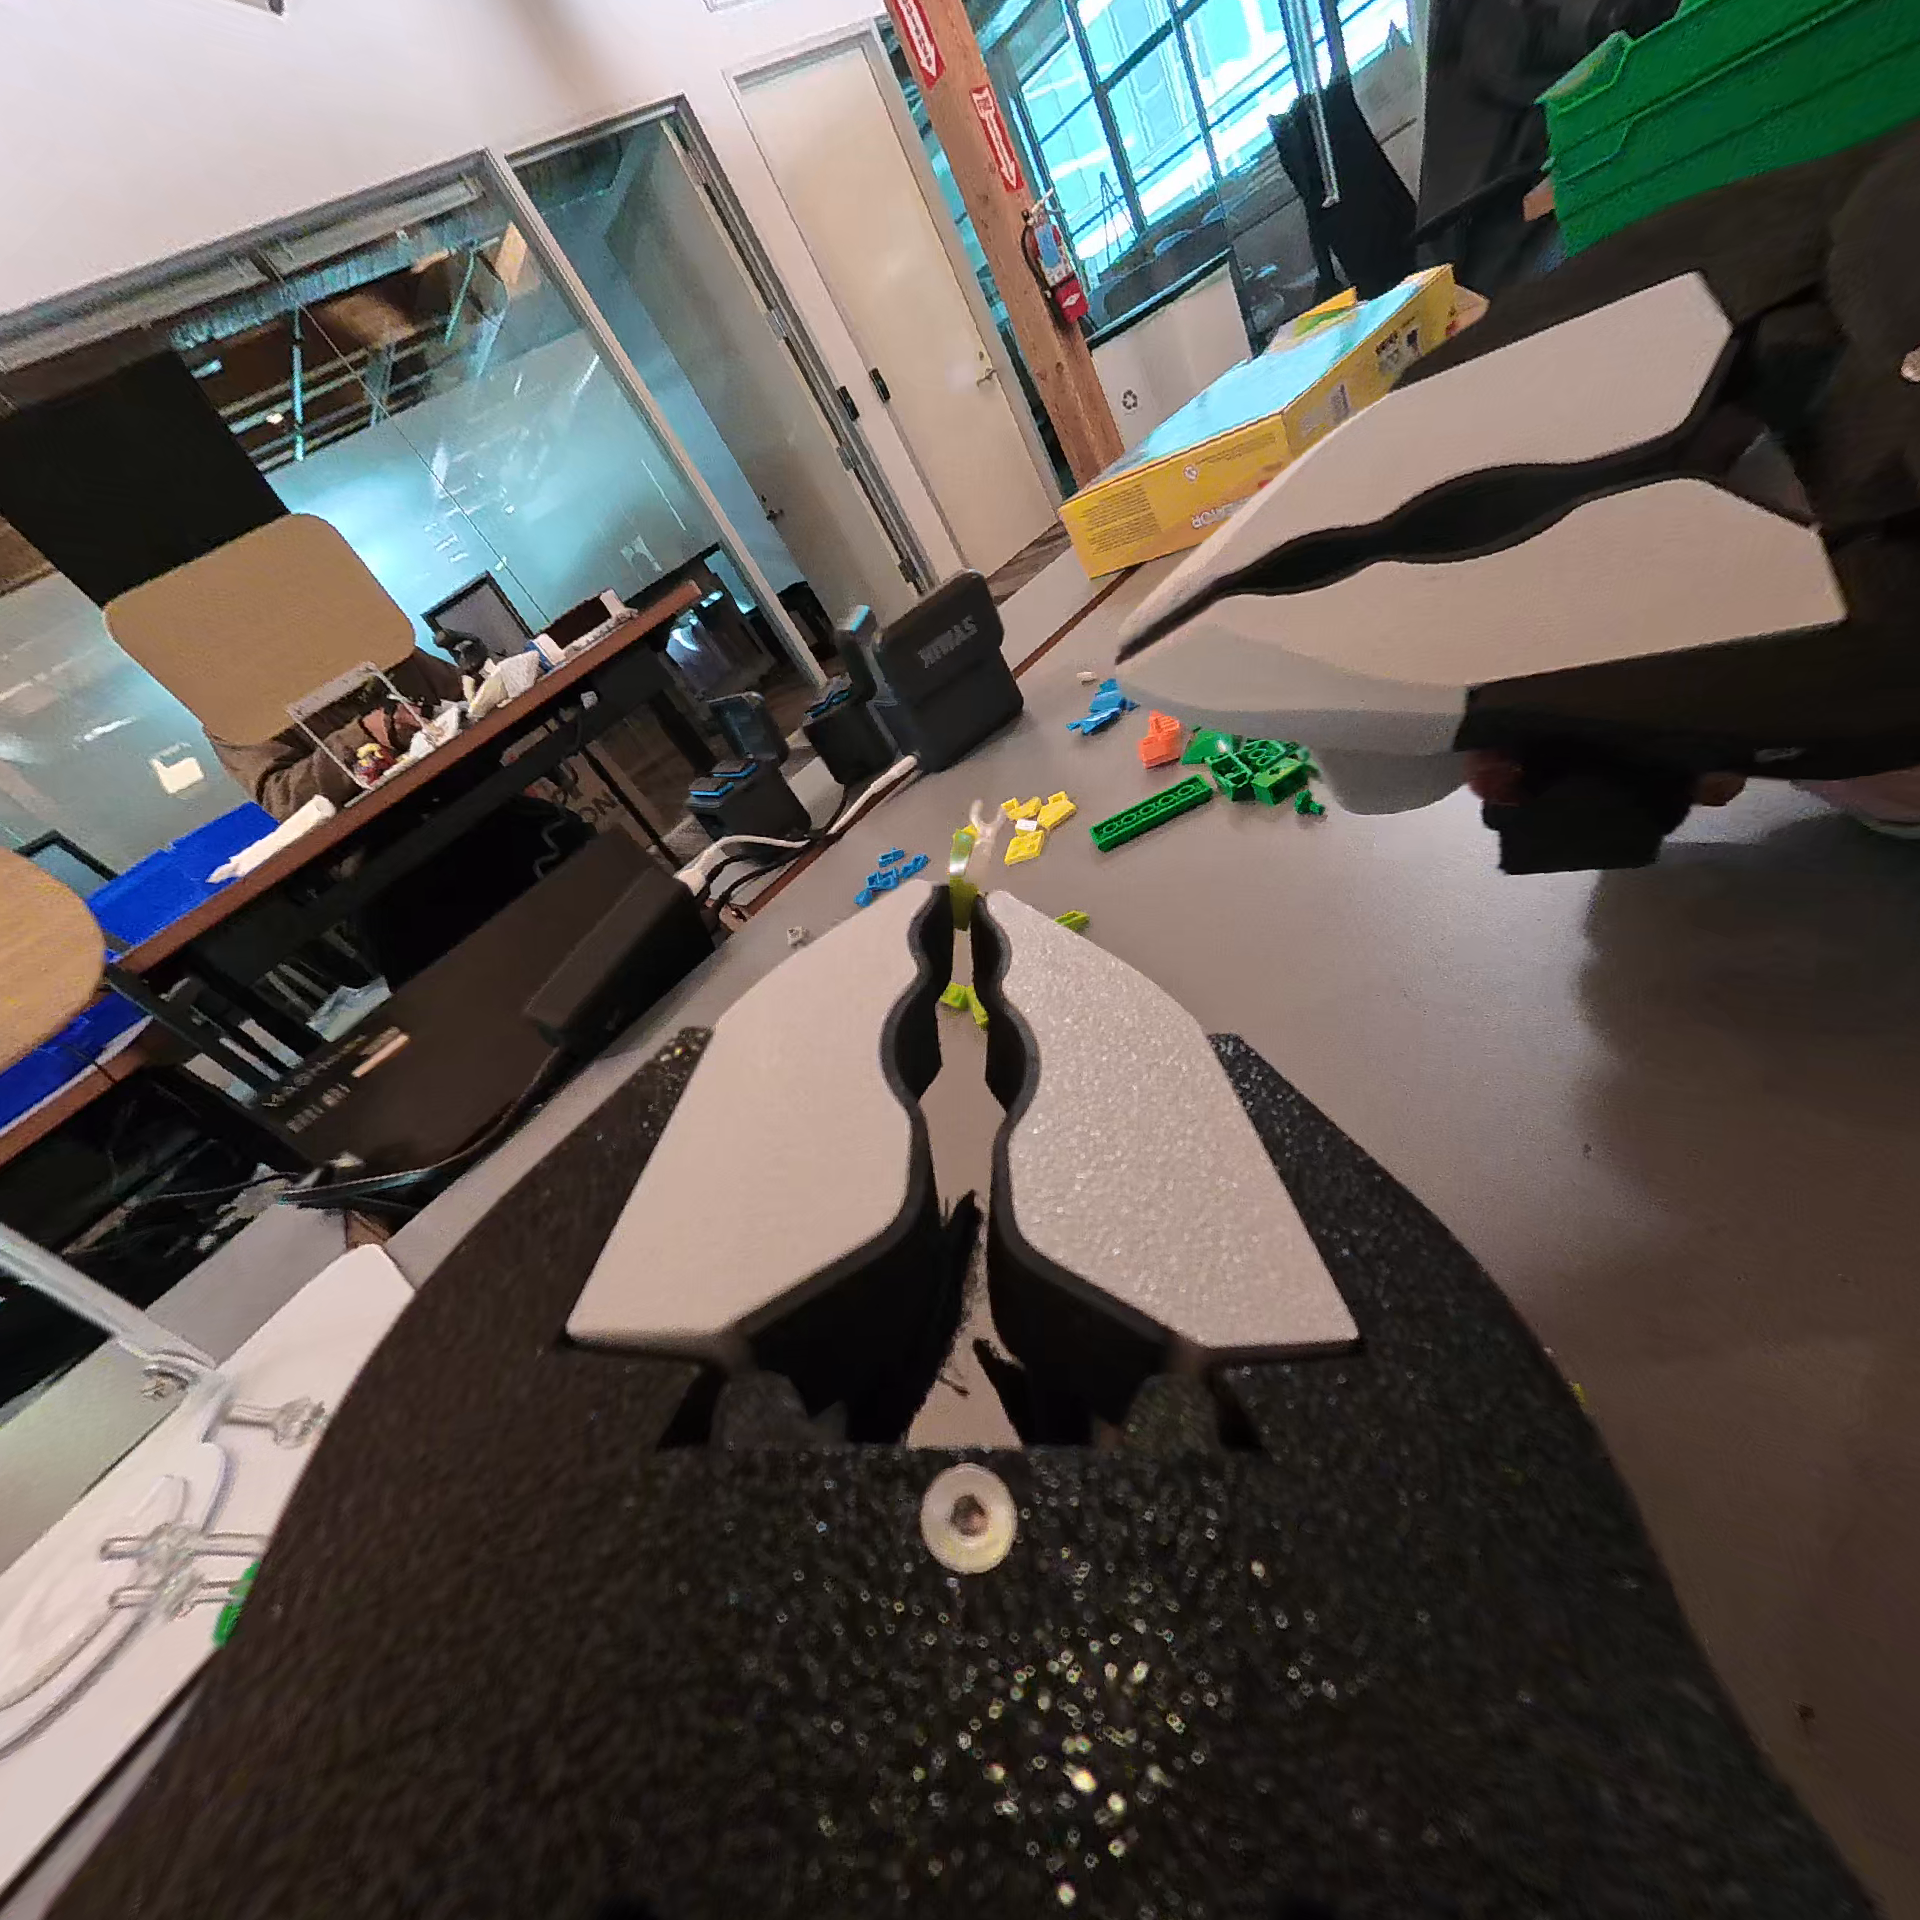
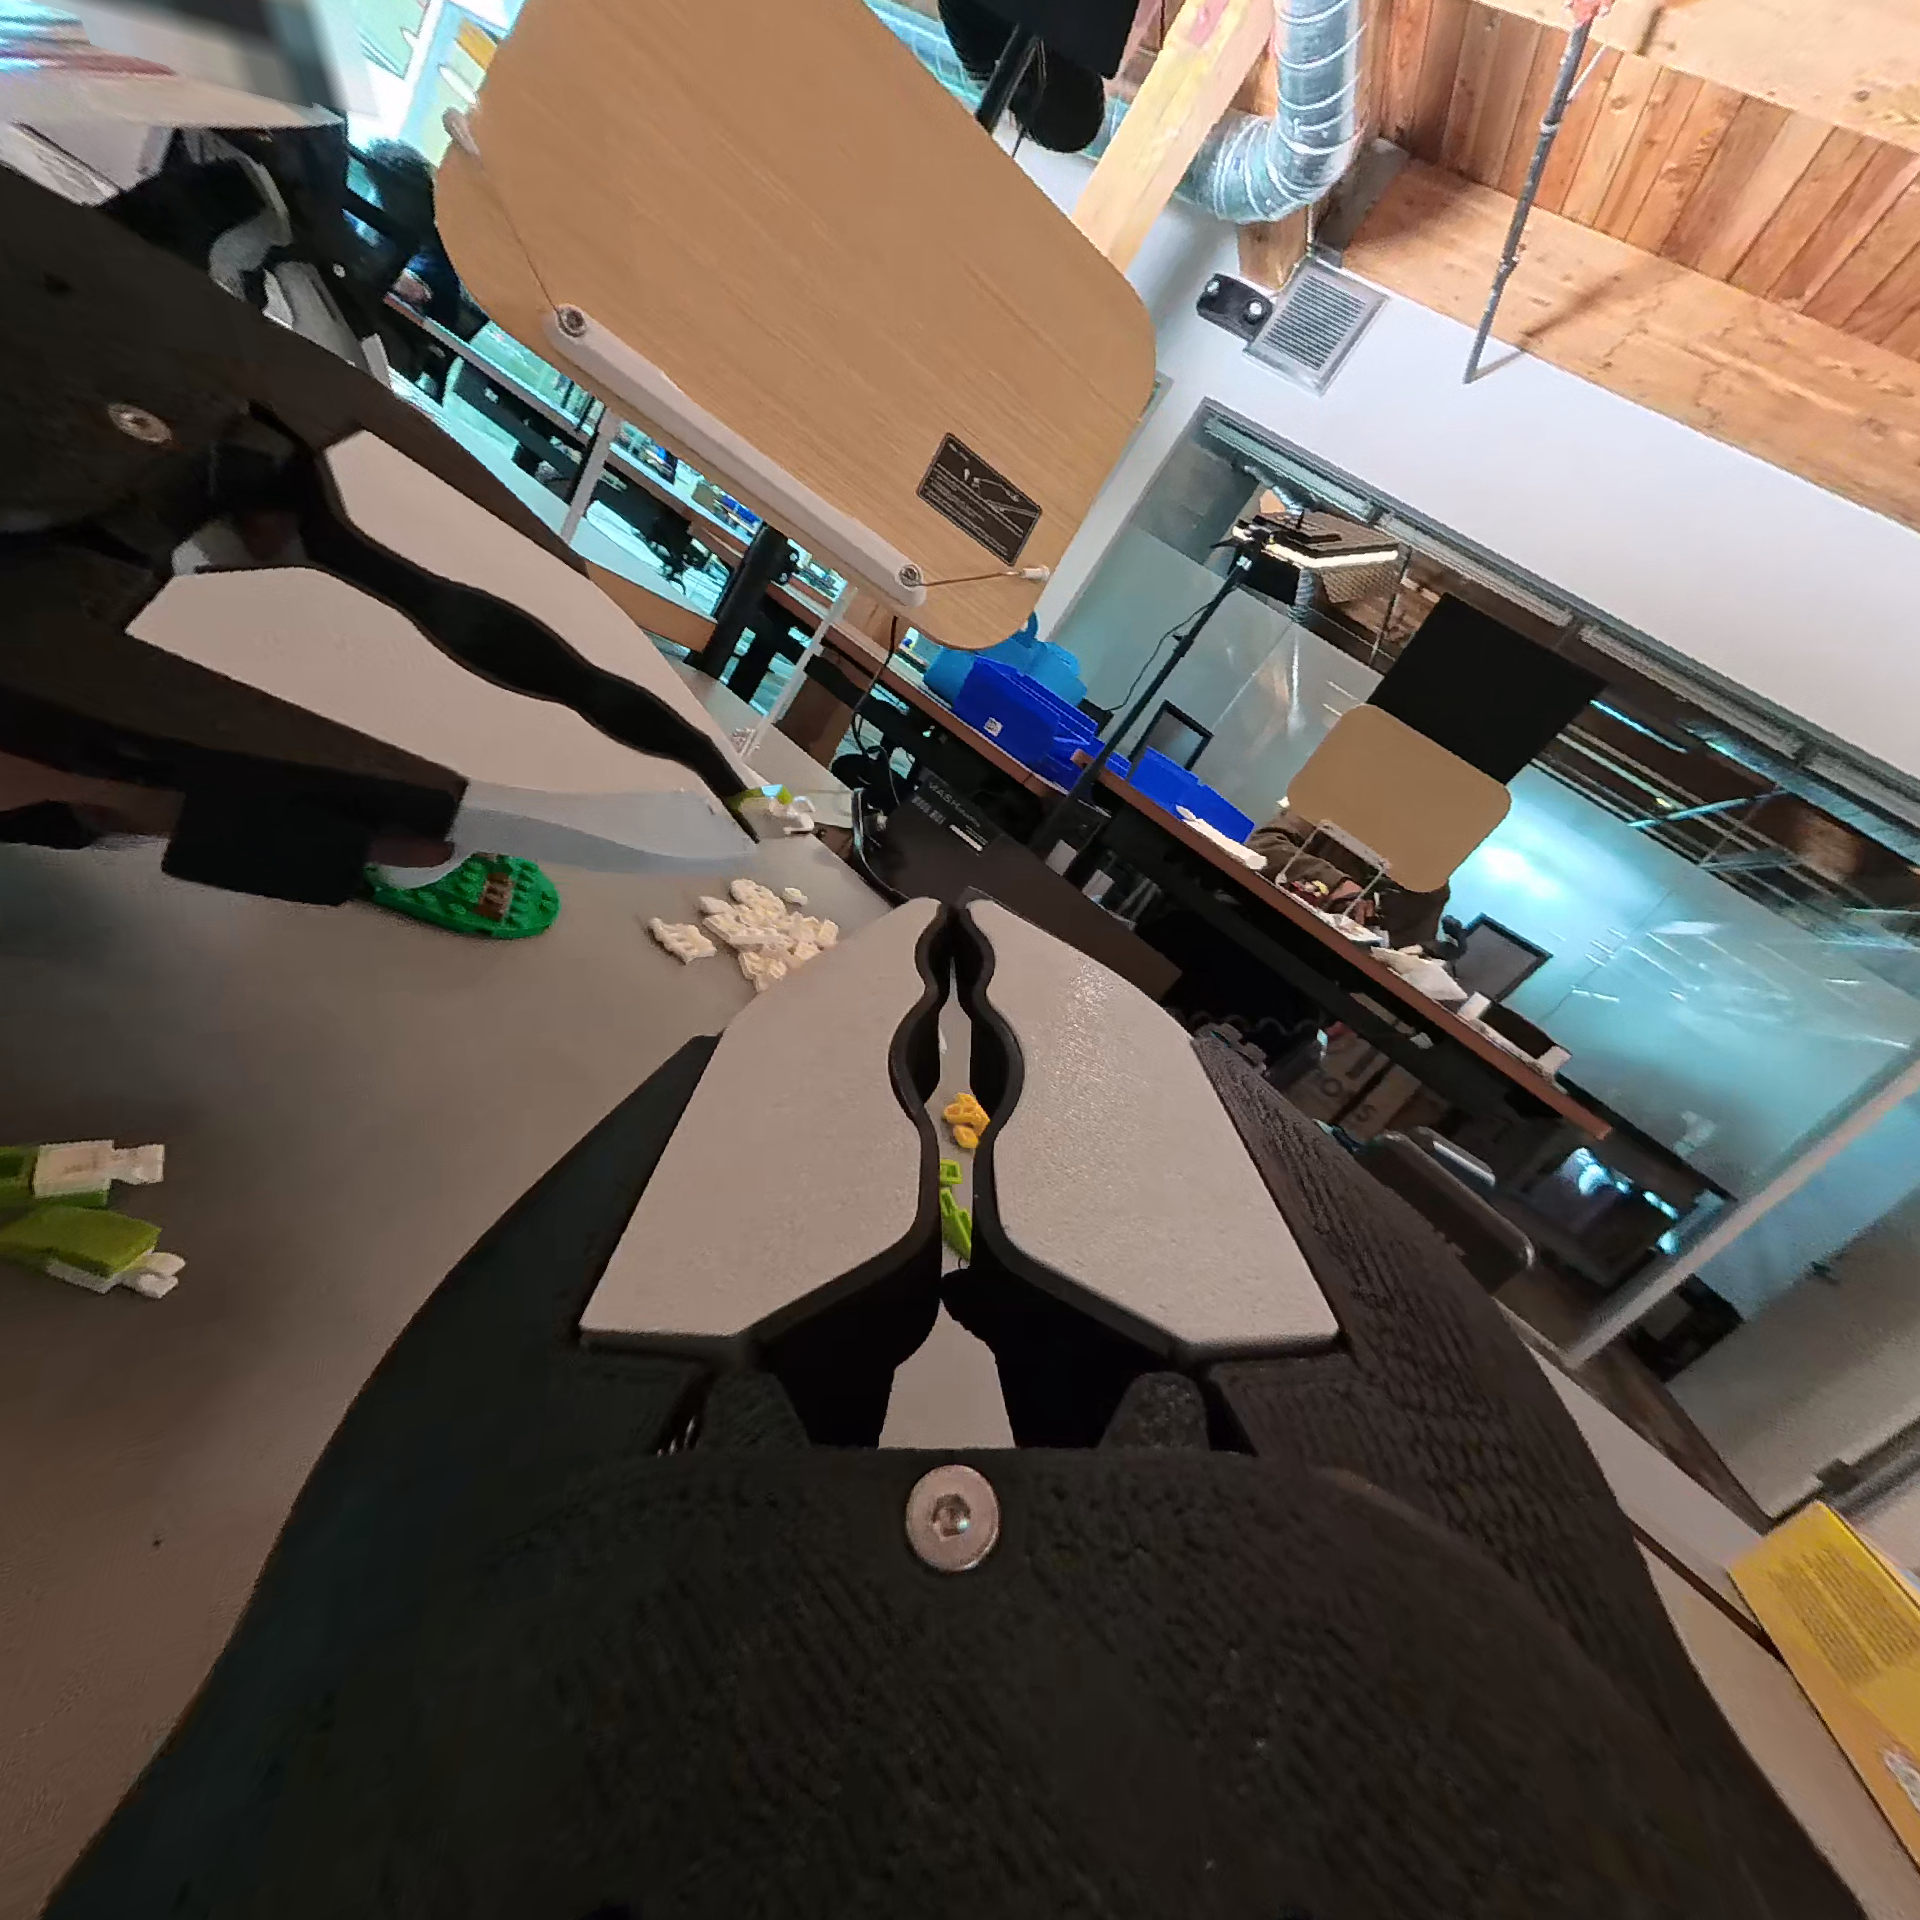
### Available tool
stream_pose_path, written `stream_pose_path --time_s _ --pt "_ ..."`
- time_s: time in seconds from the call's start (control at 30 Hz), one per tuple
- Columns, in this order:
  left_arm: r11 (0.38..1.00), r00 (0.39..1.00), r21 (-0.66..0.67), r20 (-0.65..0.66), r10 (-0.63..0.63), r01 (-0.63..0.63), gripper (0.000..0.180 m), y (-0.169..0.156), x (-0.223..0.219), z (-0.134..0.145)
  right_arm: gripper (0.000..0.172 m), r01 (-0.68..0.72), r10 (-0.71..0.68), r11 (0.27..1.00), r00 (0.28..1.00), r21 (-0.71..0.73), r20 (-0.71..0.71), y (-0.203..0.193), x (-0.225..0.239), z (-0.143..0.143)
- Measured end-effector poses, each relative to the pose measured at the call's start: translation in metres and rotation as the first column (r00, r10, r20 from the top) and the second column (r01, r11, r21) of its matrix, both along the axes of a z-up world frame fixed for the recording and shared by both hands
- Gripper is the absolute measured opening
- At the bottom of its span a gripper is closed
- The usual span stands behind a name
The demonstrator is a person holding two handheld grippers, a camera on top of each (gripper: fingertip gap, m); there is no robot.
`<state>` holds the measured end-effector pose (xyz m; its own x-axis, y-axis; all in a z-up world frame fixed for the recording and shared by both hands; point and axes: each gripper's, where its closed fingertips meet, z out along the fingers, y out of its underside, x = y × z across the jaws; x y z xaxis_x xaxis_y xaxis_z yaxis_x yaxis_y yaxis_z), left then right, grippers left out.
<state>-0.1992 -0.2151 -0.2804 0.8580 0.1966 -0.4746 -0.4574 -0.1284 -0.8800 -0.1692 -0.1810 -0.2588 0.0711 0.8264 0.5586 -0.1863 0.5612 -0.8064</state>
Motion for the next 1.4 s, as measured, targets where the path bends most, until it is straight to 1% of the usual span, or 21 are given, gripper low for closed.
stream_pose_path --time_s 0.1,0.17,0.23,0.33,0.4,0.53,0.7,0.8,0.93,1.0,1.1,1.17,1.23,1.3,1.4 --pt "0.998 0.996 -0.023 0.074 -0.048 0.050 0.003 0.000 0.003 -0.001 0.000 -0.066 0.066 0.998 0.998 0.016 -0.002 -0.009 0.002 0.001" --pt "0.996 0.987 -0.029 0.136 -0.084 0.088 0.003 0.000 0.006 -0.001 0.002 -0.175 0.175 0.984 0.984 0.006 0.022 -0.022 0.003 -0.003" --pt "0.993 0.975 -0.026 0.193 -0.110 0.117 0.003 0.001 0.007 -0.003 0.005 -0.282 0.284 0.958 0.958 -0.052 0.035 -0.031 0.005 -0.004" --pt "0.991 0.968 -0.018 0.219 -0.126 0.133 0.003 0.000 0.007 -0.004 0.006 -0.337 0.341 0.932 0.940 -0.134 0.001 -0.027 0.004 0.002" --pt "0.993 0.977 0.000 0.178 -0.117 0.119 0.003 -0.001 0.006 -0.001 0.006 -0.352 0.352 0.923 0.936 -0.152 -0.030 -0.023 0.002 0.007" --pt "0.999 0.997 -0.021 0.055 -0.045 0.046 0.003 -0.001 0.001 -0.005 0.006 -0.364 0.363 0.930 0.932 -0.049 -0.012 -0.022 -0.007 0.003" --pt "0.998 0.997 -0.025 -0.044 -0.060 0.059 0.003 0.002 0.008 -0.007 0.005 -0.354 0.357 0.930 0.934 -0.100 0.014 -0.016 -0.008 -0.001" --pt "0.998 0.993 -0.002 -0.093 -0.066 0.066 0.003 0.003 0.013 -0.004 0.002 -0.389 0.393 0.916 0.919 -0.096 0.023 -0.021 -0.005 -0.002" --pt "0.998 0.985 0.025 -0.164 -0.060 0.065 0.003 0.002 0.017 0.001 0.001 -0.392 0.395 0.916 0.919 -0.088 0.020 -0.023 -0.003 -0.002" --pt "0.997 0.983 0.031 -0.174 -0.062 0.068 0.003 0.001 0.018 0.002 0.001 -0.406 0.409 0.909 0.912 -0.100 0.015 -0.024 -0.002 -0.001" --pt "0.996 0.982 0.044 -0.176 -0.070 0.079 0.003 0.001 0.020 0.004 0.001 -0.453 0.457 0.881 0.889 -0.138 0.002 -0.027 0.002 0.002" --pt "0.995 0.979 0.057 -0.190 -0.074 0.087 0.003 0.000 0.022 0.006 0.004 -0.505 0.511 0.847 0.859 -0.165 -0.007 -0.032 0.006 0.004" --pt "0.997 0.977 0.054 -0.209 -0.042 0.055 0.003 -0.001 0.019 0.007 0.004 -0.556 0.566 0.805 0.824 -0.205 -0.015 -0.036 0.011 0.005" --pt "0.998 0.967 0.050 -0.254 -0.035 0.049 0.003 -0.001 0.020 0.006 0.005 -0.574 0.587 0.777 0.809 -0.259 -0.035 -0.034 0.013 0.008" --pt "0.997 0.962 0.055 -0.272 -0.036 0.053 0.003 -0.001 0.023 0.008 0.005 -0.585 0.598 0.754 0.799 -0.299 -0.053 -0.031 0.015 0.011"
